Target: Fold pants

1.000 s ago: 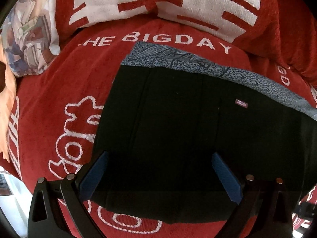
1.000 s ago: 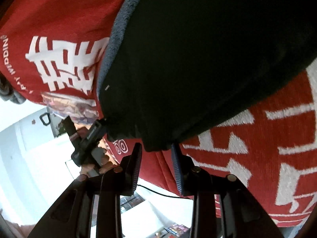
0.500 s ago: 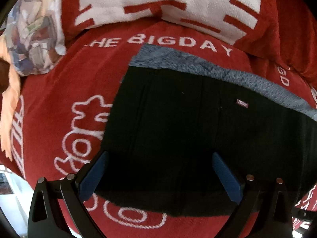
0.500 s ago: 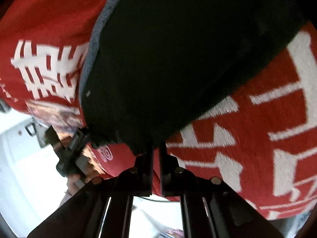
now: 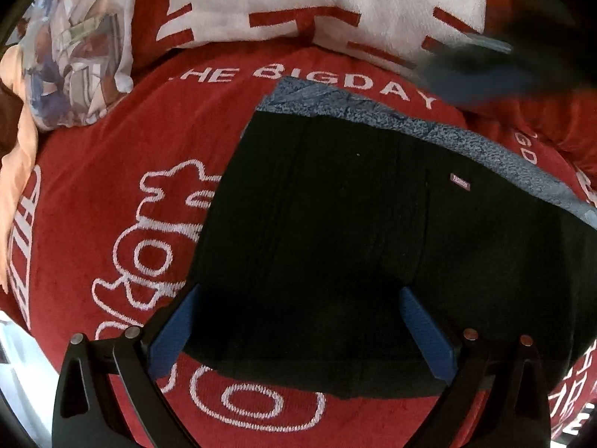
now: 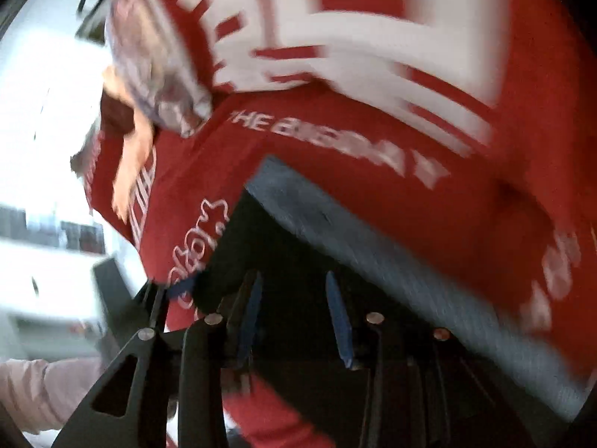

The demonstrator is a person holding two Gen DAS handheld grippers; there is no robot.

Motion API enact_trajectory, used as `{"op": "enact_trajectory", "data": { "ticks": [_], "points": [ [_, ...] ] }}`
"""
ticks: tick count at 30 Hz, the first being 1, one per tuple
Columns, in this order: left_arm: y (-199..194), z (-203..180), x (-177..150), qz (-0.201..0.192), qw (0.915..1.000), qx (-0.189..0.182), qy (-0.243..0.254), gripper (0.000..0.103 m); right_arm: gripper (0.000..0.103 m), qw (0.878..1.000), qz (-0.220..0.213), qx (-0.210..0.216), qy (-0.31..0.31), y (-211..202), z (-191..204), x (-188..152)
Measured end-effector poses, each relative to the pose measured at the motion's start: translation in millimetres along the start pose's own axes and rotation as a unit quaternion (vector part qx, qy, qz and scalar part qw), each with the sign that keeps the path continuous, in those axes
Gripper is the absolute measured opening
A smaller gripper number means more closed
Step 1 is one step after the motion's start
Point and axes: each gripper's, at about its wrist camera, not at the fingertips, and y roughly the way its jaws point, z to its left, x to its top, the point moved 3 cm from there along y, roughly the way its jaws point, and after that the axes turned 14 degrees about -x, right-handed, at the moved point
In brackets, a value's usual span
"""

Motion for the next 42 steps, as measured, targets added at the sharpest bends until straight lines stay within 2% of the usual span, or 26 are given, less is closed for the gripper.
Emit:
{"op": "enact_trajectory", "data": {
  "ticks": [2, 4, 8, 10, 11, 12, 15, 17, 20, 21, 23, 25, 29, 32, 33, 35, 36, 39, 42],
  "points": [
    [0, 1, -2, -0.009, 0.9999, -0.006, 0.003, 0.103, 0.044, 0.999, 0.007, -0.019, -0.038, 24, 14, 30],
    [-1, 2, -4, -0.017, 0.9998, -0.011, 0.006, 0.103, 0.044, 0.998, 0.021, -0.013, -0.05, 42, 21, 47],
    [-3, 1, -7, -0.027, 0.9994, -0.02, 0.007, 0.103, 0.044, 0.997, 0.05, -0.035, -0.051, 66, 19, 53],
    [-4, 3, -7, -0.028, 0.9993, -0.025, 0.007, 0.103, 0.042, 0.997, 0.067, -0.018, -0.031, 73, 14, 54],
    [-5, 3, -6, -0.026, 0.9993, -0.027, 0.007, 0.103, 0.035, 0.997, 0.077, -0.006, -0.021, 75, 12, 53],
    [-5, 5, -5, -0.024, 0.9993, -0.029, 0.006, 0.103, 0.006, 0.996, 0.085, 0.008, -0.014, 75, 12, 52],
    [-13, 10, -5, -0.013, 0.9989, -0.043, -0.011, 0.103, 0.007, 0.996, 0.072, 0.031, -0.031, 61, 25, 52],
    [-23, 16, -3, -0.021, 0.9974, -0.063, -0.027, 0.103, 0.007, 0.997, 0.068, 0.038, -0.03, 57, 29, 55],
    [-21, 20, 2, -0.016, 0.9976, -0.061, -0.029, 0.103, 0.007, 0.997, 0.076, 0.003, -0.009, 76, 29, 58],
    [-16, 19, 2, -0.01, 0.9984, -0.051, -0.023, 0.103, 0.013, 0.997, 0.078, -0.012, 0.007, 86, 27, 57],
    [-5, 19, 0, 0.009, 0.9997, -0.02, -0.007, 0.103, 0.018, 0.998, 0.046, -0.023, 0.038, 80, 23, 54],
    [-5, 17, 0, 0.005, 0.9999, -0.012, 0.001, 0.103, 0.031, 0.997, 0.036, -0.044, 0.059, 65, 16, 44],
    [-13, 5, -3, 0.015, 0.9998, -0.001, 0.013, 0.103, 0.033, 0.994, 0.013, -0.067, 0.081, 14, -13, 0],
    [-24, -15, -7, 0.023, 0.9992, -0.005, 0.033, 0.103, 0.036, 0.988, 0.002, -0.086, 0.125, -26, -53, -58],
    [-26, -21, -9, 0.025, 0.999, -0.006, 0.038, 0.103, 0.036, 0.984, 0.0, -0.097, 0.147, -42, -70, -89],
    [-29, -39, -11, 0.028, 0.9983, -0.01, 0.05, 0.103, 0.036, 0.976, 0.002, -0.104, 0.191, -59, -91, -130],
    [-29, -51, -13, 0.032, 0.9978, -0.013, 0.057, 0.103, 0.036, 0.968, 0.004, -0.106, 0.228, -72, -109, -163],
    [-25, -88, -16, 0.046, 0.9957, -0.023, 0.077, 0.103, 0.036, 0.95, 0.011, -0.095, 0.299, -93, -142, -238],
    [-20, -134, -16, 0.049, 0.9937, -0.041, 0.092, 0.103, 0.036, 0.935, 0.023, -0.091, 0.343, -102, -160, -293]
  ]
}}
